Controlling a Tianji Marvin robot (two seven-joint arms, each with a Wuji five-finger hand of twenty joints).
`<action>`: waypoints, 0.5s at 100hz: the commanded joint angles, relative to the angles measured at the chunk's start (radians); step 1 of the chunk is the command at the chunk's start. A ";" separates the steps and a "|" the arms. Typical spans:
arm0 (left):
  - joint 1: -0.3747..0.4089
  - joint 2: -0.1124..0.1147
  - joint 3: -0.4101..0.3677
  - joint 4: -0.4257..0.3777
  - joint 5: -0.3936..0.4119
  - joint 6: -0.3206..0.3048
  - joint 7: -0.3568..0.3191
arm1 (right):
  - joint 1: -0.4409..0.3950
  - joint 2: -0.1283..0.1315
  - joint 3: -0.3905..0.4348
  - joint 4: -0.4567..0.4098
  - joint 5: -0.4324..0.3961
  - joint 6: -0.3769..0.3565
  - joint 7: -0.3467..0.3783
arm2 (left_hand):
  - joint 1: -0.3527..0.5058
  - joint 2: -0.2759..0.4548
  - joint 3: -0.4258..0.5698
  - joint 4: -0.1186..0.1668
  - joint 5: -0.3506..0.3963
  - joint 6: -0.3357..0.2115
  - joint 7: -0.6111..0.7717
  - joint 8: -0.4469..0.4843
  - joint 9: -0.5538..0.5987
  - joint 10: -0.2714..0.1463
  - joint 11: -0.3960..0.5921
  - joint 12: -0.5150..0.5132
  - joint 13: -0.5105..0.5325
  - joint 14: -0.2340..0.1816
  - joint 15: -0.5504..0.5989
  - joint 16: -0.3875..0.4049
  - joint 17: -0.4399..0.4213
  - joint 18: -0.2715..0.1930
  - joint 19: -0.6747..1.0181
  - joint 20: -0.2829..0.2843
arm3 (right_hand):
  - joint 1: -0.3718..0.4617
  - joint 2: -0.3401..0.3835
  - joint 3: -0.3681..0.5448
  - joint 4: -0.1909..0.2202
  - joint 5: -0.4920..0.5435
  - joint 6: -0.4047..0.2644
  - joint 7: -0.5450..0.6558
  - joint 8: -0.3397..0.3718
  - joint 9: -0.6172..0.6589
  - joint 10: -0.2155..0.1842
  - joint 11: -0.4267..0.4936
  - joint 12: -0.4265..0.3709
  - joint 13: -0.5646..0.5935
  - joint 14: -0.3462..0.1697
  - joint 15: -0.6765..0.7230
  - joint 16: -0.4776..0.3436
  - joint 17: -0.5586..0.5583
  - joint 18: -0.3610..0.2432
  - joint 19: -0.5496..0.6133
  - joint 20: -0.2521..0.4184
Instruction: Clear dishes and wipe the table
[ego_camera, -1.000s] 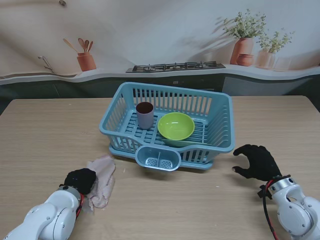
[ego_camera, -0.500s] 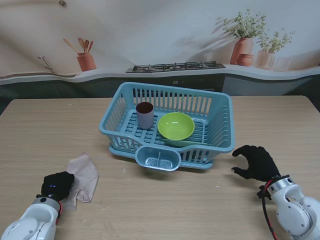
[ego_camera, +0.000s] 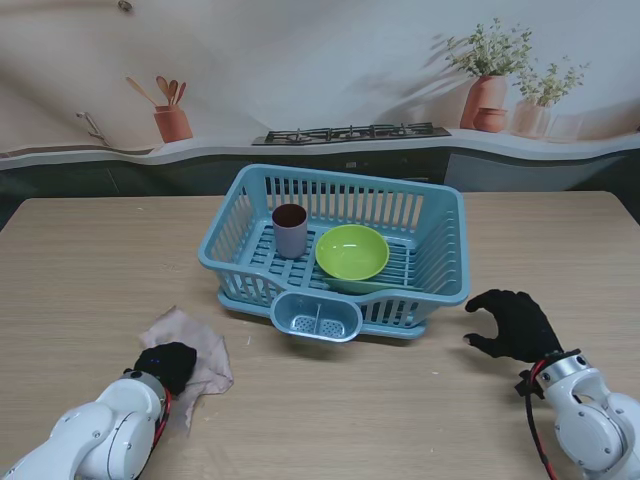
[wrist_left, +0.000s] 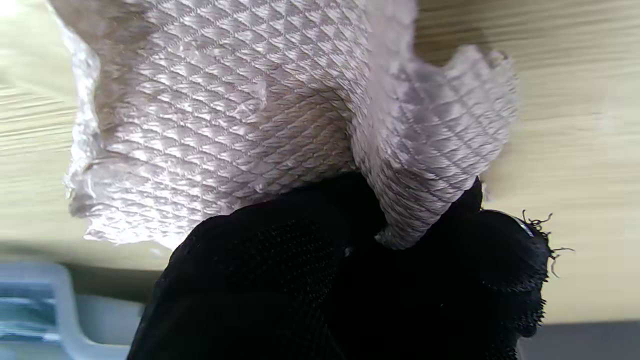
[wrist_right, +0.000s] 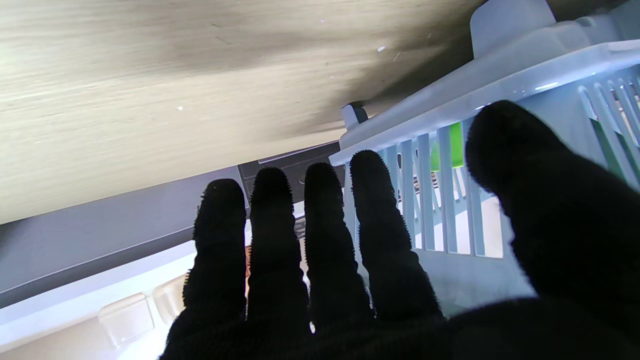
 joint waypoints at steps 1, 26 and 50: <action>-0.006 -0.008 0.042 0.001 -0.031 0.009 -0.057 | -0.006 -0.001 0.002 -0.005 -0.001 -0.005 0.009 | 0.021 -0.001 -0.028 -0.005 0.020 -0.086 -0.122 -0.089 0.027 -0.027 -0.044 -0.026 0.021 0.065 0.012 0.010 0.035 0.031 0.029 0.010 | 0.015 0.007 -0.001 0.010 -0.003 -0.003 -0.006 0.005 -0.002 -0.001 0.002 -0.012 0.005 0.007 0.004 0.003 -0.009 0.011 -0.002 0.010; -0.065 0.007 0.119 -0.020 -0.107 0.037 -0.148 | -0.004 0.000 0.005 -0.004 -0.003 -0.011 0.008 | 0.008 0.039 -0.038 0.002 0.002 -0.113 -0.099 -0.053 0.017 -0.040 -0.025 -0.018 0.018 0.056 0.051 0.038 0.021 0.030 0.074 0.024 | 0.015 0.007 -0.001 0.010 -0.002 -0.003 -0.006 0.005 -0.002 0.001 0.002 -0.012 0.006 0.007 0.005 0.003 -0.008 0.012 -0.002 0.010; -0.023 -0.004 0.057 0.005 -0.069 0.007 -0.068 | -0.008 0.000 0.003 -0.007 -0.004 0.000 0.009 | 0.002 0.055 -0.043 0.008 -0.009 -0.124 -0.071 -0.029 0.017 -0.038 -0.007 -0.020 0.029 0.059 0.083 0.070 0.024 0.025 0.118 0.046 | 0.016 0.005 -0.001 0.009 -0.004 -0.004 -0.006 0.005 -0.003 0.001 0.001 -0.012 0.005 0.007 0.005 0.003 -0.012 0.012 -0.001 0.010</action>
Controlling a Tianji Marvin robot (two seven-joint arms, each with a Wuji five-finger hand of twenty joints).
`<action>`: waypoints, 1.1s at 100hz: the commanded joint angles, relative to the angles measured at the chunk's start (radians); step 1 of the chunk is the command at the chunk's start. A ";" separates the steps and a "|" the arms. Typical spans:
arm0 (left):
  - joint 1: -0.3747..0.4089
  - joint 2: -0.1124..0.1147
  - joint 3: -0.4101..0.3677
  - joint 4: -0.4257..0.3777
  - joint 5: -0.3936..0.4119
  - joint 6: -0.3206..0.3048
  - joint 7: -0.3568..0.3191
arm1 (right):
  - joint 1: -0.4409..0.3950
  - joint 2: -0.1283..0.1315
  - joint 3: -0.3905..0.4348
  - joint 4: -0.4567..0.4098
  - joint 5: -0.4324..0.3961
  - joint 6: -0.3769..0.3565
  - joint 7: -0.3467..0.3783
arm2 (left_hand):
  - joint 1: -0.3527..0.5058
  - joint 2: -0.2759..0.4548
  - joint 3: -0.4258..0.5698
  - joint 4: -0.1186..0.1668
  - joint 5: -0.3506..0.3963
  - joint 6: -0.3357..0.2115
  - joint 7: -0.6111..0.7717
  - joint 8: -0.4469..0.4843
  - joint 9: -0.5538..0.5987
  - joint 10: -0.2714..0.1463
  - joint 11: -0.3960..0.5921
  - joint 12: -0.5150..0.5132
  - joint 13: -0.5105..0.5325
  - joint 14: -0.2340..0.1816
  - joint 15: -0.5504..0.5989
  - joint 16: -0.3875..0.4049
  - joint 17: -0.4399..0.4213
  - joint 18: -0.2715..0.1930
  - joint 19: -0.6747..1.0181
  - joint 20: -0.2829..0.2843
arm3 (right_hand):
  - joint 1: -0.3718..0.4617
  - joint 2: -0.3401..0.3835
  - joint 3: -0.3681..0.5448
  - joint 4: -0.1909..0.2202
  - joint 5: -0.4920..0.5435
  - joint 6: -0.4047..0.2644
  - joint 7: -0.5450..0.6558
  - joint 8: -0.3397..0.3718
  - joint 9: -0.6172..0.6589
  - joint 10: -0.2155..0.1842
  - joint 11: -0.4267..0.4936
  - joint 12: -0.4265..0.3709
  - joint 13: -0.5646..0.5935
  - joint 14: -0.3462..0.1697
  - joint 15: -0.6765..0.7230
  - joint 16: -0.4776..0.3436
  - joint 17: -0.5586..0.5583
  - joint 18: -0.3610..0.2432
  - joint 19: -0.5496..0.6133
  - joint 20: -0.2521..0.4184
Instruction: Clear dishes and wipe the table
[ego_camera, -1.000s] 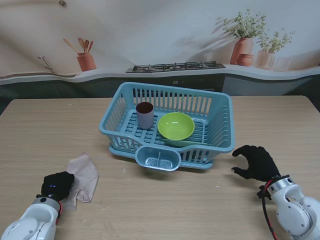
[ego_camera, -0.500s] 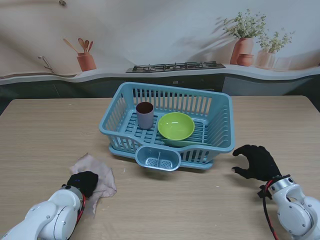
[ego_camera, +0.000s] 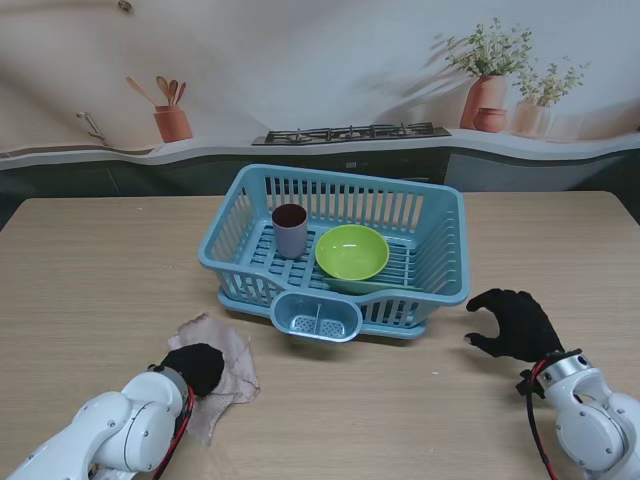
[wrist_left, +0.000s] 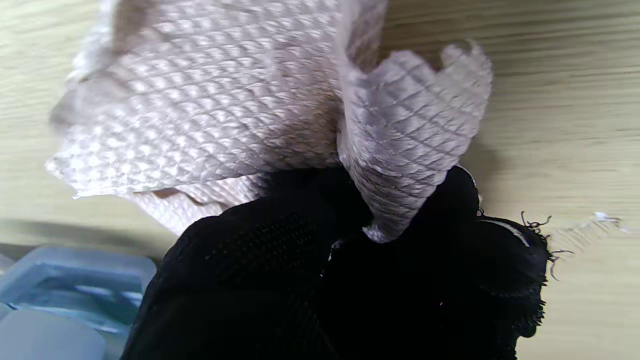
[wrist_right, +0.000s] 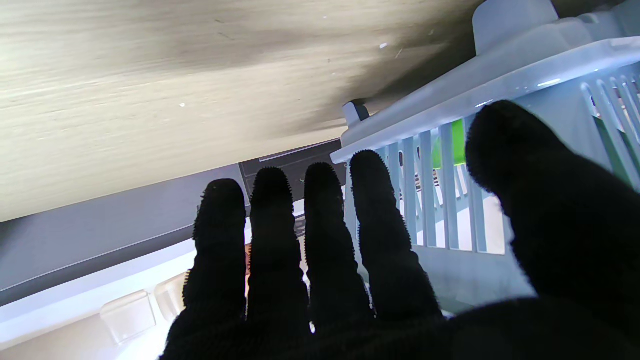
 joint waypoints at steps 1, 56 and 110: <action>0.040 -0.004 -0.029 0.036 0.025 -0.018 0.026 | -0.007 0.000 -0.001 -0.006 -0.004 0.001 0.011 | 0.035 0.029 0.005 0.015 -0.018 -0.019 -0.031 -0.009 0.006 -0.001 -0.047 -0.027 0.024 0.066 0.042 0.021 0.019 0.025 0.078 0.027 | 0.017 0.005 -0.001 0.010 -0.004 -0.003 -0.006 0.005 -0.003 -0.001 0.001 -0.012 0.004 0.007 0.004 0.003 -0.012 0.011 -0.001 0.010; 0.191 -0.036 -0.297 0.163 0.191 -0.148 0.439 | -0.005 0.001 -0.004 -0.008 -0.008 0.007 0.017 | 0.036 0.018 0.009 0.015 -0.012 -0.013 -0.031 -0.029 0.009 0.005 -0.041 -0.036 0.030 0.067 0.030 0.028 0.026 0.031 0.076 0.036 | 0.015 0.006 -0.002 0.010 -0.004 -0.004 -0.006 0.005 -0.003 0.000 0.001 -0.012 0.004 0.008 0.005 0.003 -0.012 0.008 -0.002 0.011; 0.152 -0.030 -0.203 0.109 0.111 -0.114 0.280 | -0.004 0.001 -0.003 -0.009 -0.004 0.009 0.017 | 0.035 0.028 0.006 0.015 -0.026 -0.005 -0.035 -0.036 -0.009 0.008 -0.041 -0.031 0.013 0.057 0.019 0.022 0.012 0.027 0.055 0.032 | 0.017 0.004 -0.001 0.010 -0.004 -0.003 -0.007 0.005 0.002 -0.006 0.002 -0.012 0.005 0.007 0.005 0.003 -0.011 0.012 -0.002 0.012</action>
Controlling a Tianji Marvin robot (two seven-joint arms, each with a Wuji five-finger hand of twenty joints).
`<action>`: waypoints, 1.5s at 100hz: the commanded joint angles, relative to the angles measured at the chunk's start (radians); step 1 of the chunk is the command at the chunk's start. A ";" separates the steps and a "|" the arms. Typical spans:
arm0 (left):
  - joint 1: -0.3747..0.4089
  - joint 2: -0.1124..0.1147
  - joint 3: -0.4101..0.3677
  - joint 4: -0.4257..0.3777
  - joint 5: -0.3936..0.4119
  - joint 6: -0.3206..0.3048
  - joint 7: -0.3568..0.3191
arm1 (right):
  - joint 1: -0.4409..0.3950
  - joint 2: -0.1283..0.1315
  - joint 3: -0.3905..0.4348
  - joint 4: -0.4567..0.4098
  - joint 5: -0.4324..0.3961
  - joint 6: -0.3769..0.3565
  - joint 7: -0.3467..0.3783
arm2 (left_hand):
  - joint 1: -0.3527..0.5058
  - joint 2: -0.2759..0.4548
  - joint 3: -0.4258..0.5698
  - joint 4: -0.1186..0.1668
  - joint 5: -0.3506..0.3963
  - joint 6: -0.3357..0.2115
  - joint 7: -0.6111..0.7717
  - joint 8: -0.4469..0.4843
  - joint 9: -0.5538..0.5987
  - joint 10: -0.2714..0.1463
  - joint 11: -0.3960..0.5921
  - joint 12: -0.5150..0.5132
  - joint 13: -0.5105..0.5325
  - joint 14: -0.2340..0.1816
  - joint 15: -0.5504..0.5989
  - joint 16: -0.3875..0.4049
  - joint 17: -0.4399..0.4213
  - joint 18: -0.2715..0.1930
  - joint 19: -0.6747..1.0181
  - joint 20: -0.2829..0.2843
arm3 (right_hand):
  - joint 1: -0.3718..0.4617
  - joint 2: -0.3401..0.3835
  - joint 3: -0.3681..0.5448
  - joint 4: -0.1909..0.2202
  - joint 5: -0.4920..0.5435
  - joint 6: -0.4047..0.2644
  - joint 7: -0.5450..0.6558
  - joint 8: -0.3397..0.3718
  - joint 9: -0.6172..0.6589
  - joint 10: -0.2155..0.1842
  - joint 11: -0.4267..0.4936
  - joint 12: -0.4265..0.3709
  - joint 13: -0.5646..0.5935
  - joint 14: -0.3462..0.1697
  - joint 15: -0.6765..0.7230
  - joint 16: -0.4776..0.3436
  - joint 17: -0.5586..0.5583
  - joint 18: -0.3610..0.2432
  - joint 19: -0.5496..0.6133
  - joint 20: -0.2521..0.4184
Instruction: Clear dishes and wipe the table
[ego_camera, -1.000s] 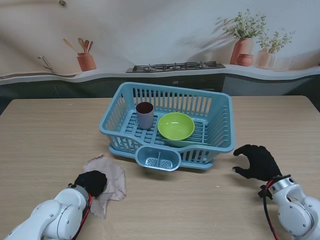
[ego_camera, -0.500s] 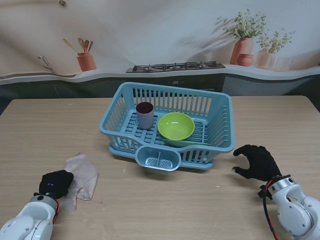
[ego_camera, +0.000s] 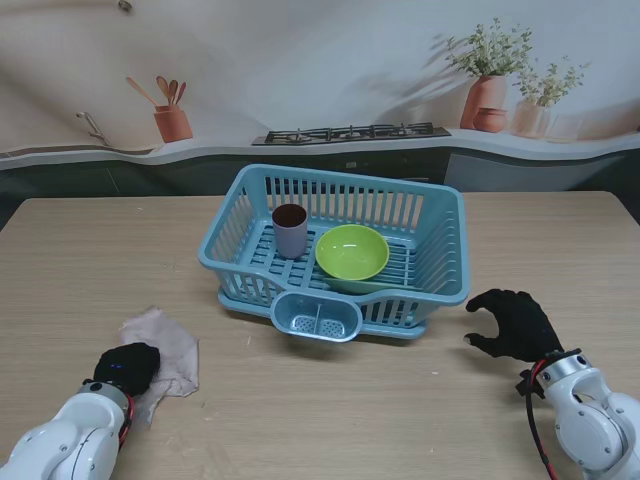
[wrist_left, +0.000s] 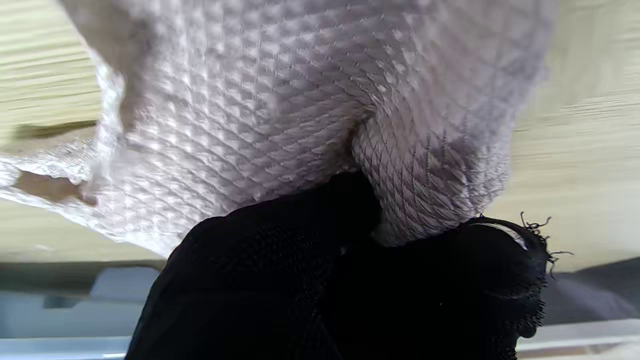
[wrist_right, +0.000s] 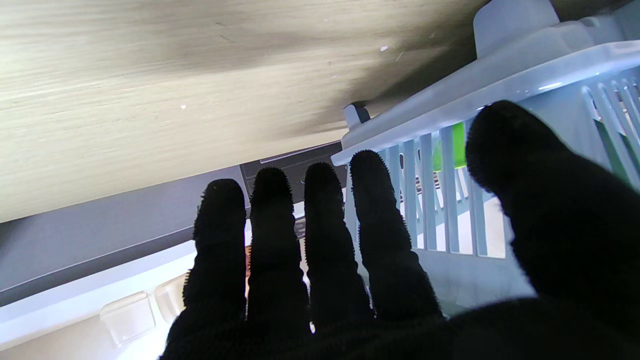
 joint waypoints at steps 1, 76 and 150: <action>0.004 -0.009 0.035 0.001 -0.014 -0.009 -0.017 | -0.004 0.000 -0.001 -0.006 0.000 0.001 0.012 | 0.019 0.027 -0.024 0.009 -0.010 -0.068 -0.119 -0.088 0.002 0.003 0.006 -0.012 0.012 0.063 0.009 0.008 0.012 0.027 0.045 0.022 | 0.016 0.004 -0.001 0.010 -0.003 -0.003 -0.007 0.005 0.002 -0.006 0.002 -0.012 0.005 0.006 0.005 0.003 -0.011 0.012 -0.002 0.012; -0.113 0.014 0.208 -0.040 -0.098 0.086 -0.231 | -0.009 0.000 0.001 -0.012 0.003 0.003 0.016 | 0.020 0.029 -0.027 0.011 -0.020 -0.063 -0.118 -0.092 -0.007 0.010 0.008 -0.010 0.007 0.065 0.015 0.003 0.008 0.018 0.040 0.017 | 0.017 0.007 -0.001 0.010 -0.003 -0.003 -0.007 0.004 0.001 -0.003 0.002 -0.012 0.005 0.007 0.005 0.003 -0.011 0.013 -0.001 0.012; 0.039 -0.014 -0.101 0.140 0.097 -0.067 0.254 | -0.012 -0.001 -0.004 -0.023 0.006 0.014 0.022 | 0.020 -0.008 -0.015 0.008 0.030 -0.067 -0.146 -0.114 0.032 -0.004 -0.029 -0.020 0.018 0.078 -0.010 -0.016 0.007 0.031 0.018 0.013 | 0.021 0.017 0.004 0.012 0.002 -0.002 -0.007 0.005 0.001 -0.001 0.002 -0.012 0.003 0.008 0.007 0.004 -0.013 0.009 0.000 0.012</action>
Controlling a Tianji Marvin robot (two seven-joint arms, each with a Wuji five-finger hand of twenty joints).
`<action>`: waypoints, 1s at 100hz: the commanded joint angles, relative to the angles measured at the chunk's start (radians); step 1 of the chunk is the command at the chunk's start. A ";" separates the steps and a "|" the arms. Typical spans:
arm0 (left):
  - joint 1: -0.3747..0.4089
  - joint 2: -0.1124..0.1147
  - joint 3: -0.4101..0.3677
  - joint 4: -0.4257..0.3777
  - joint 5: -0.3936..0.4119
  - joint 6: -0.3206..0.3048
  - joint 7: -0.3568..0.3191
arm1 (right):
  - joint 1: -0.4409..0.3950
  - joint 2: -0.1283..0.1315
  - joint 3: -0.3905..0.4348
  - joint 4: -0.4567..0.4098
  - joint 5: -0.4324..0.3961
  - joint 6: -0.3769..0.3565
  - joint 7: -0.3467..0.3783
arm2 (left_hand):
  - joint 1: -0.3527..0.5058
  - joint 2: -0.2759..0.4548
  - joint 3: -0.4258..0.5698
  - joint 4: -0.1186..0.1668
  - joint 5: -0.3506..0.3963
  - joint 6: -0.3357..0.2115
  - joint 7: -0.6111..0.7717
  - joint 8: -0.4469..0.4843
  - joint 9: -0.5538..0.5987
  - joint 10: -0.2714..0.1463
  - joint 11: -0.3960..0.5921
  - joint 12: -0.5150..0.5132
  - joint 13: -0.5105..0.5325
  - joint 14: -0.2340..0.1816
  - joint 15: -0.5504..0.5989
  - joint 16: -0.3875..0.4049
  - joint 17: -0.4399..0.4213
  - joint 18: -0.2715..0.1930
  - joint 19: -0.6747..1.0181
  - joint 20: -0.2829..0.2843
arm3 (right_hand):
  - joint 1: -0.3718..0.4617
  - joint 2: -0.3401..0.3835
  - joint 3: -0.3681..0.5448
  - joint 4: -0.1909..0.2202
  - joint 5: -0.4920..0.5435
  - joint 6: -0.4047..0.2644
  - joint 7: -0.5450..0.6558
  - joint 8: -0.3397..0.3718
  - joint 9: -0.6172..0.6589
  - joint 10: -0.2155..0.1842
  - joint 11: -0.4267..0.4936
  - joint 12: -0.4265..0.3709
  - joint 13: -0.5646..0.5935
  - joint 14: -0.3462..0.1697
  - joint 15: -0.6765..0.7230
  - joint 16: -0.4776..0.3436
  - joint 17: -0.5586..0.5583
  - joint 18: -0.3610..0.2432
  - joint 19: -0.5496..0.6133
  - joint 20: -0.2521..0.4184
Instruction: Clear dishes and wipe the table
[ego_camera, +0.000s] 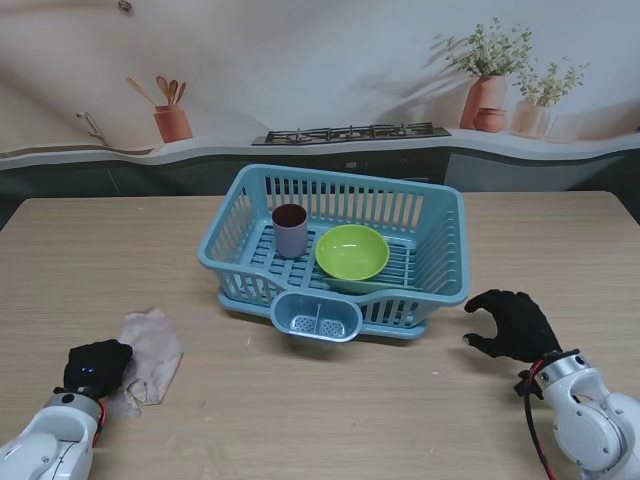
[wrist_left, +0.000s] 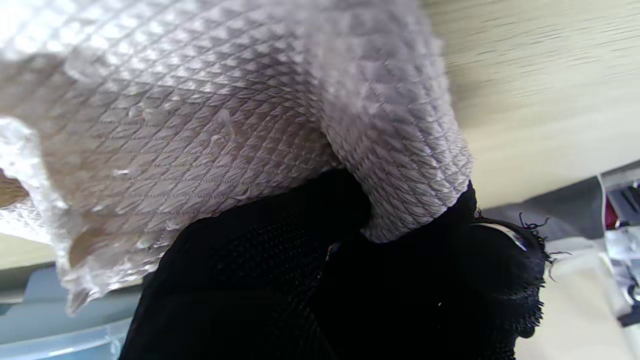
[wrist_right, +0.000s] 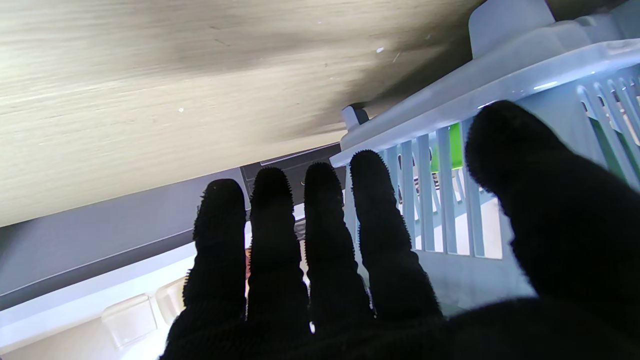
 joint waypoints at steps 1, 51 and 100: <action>0.017 0.003 -0.004 0.014 -0.015 0.001 -0.010 | -0.004 0.000 0.000 -0.006 -0.005 -0.004 0.010 | 0.044 -0.018 0.005 0.010 0.025 -0.010 -0.037 -0.019 0.029 0.015 0.003 -0.019 0.018 0.077 0.002 -0.003 0.007 0.031 0.017 0.013 | 0.020 0.017 0.004 0.012 0.002 -0.001 -0.007 0.005 0.001 -0.001 0.002 -0.012 0.003 0.008 0.007 0.004 -0.013 0.009 0.000 0.012; -0.052 0.016 0.181 -0.124 -0.137 0.082 -0.358 | -0.009 0.000 0.002 -0.011 -0.005 -0.003 0.013 | 0.047 -0.019 0.005 0.009 0.025 -0.003 -0.049 -0.017 0.028 0.021 0.001 -0.015 0.014 0.081 -0.004 -0.005 0.005 0.031 0.013 0.018 | 0.021 0.017 0.003 0.012 0.001 -0.002 -0.007 0.005 0.001 -0.001 0.002 -0.012 0.002 0.007 0.007 0.004 -0.014 0.007 -0.001 0.012; -0.167 0.043 0.336 -0.191 -0.197 0.131 -0.596 | -0.013 -0.001 0.008 -0.009 -0.011 0.001 0.003 | 0.045 -0.020 0.004 0.009 0.026 -0.006 -0.049 -0.016 0.032 0.019 0.002 -0.015 0.027 0.075 0.005 -0.005 0.024 0.031 0.014 0.015 | 0.029 0.010 0.009 0.012 0.002 -0.002 -0.006 0.006 0.001 -0.001 0.003 -0.012 0.003 0.009 0.007 0.004 -0.013 0.010 0.000 0.012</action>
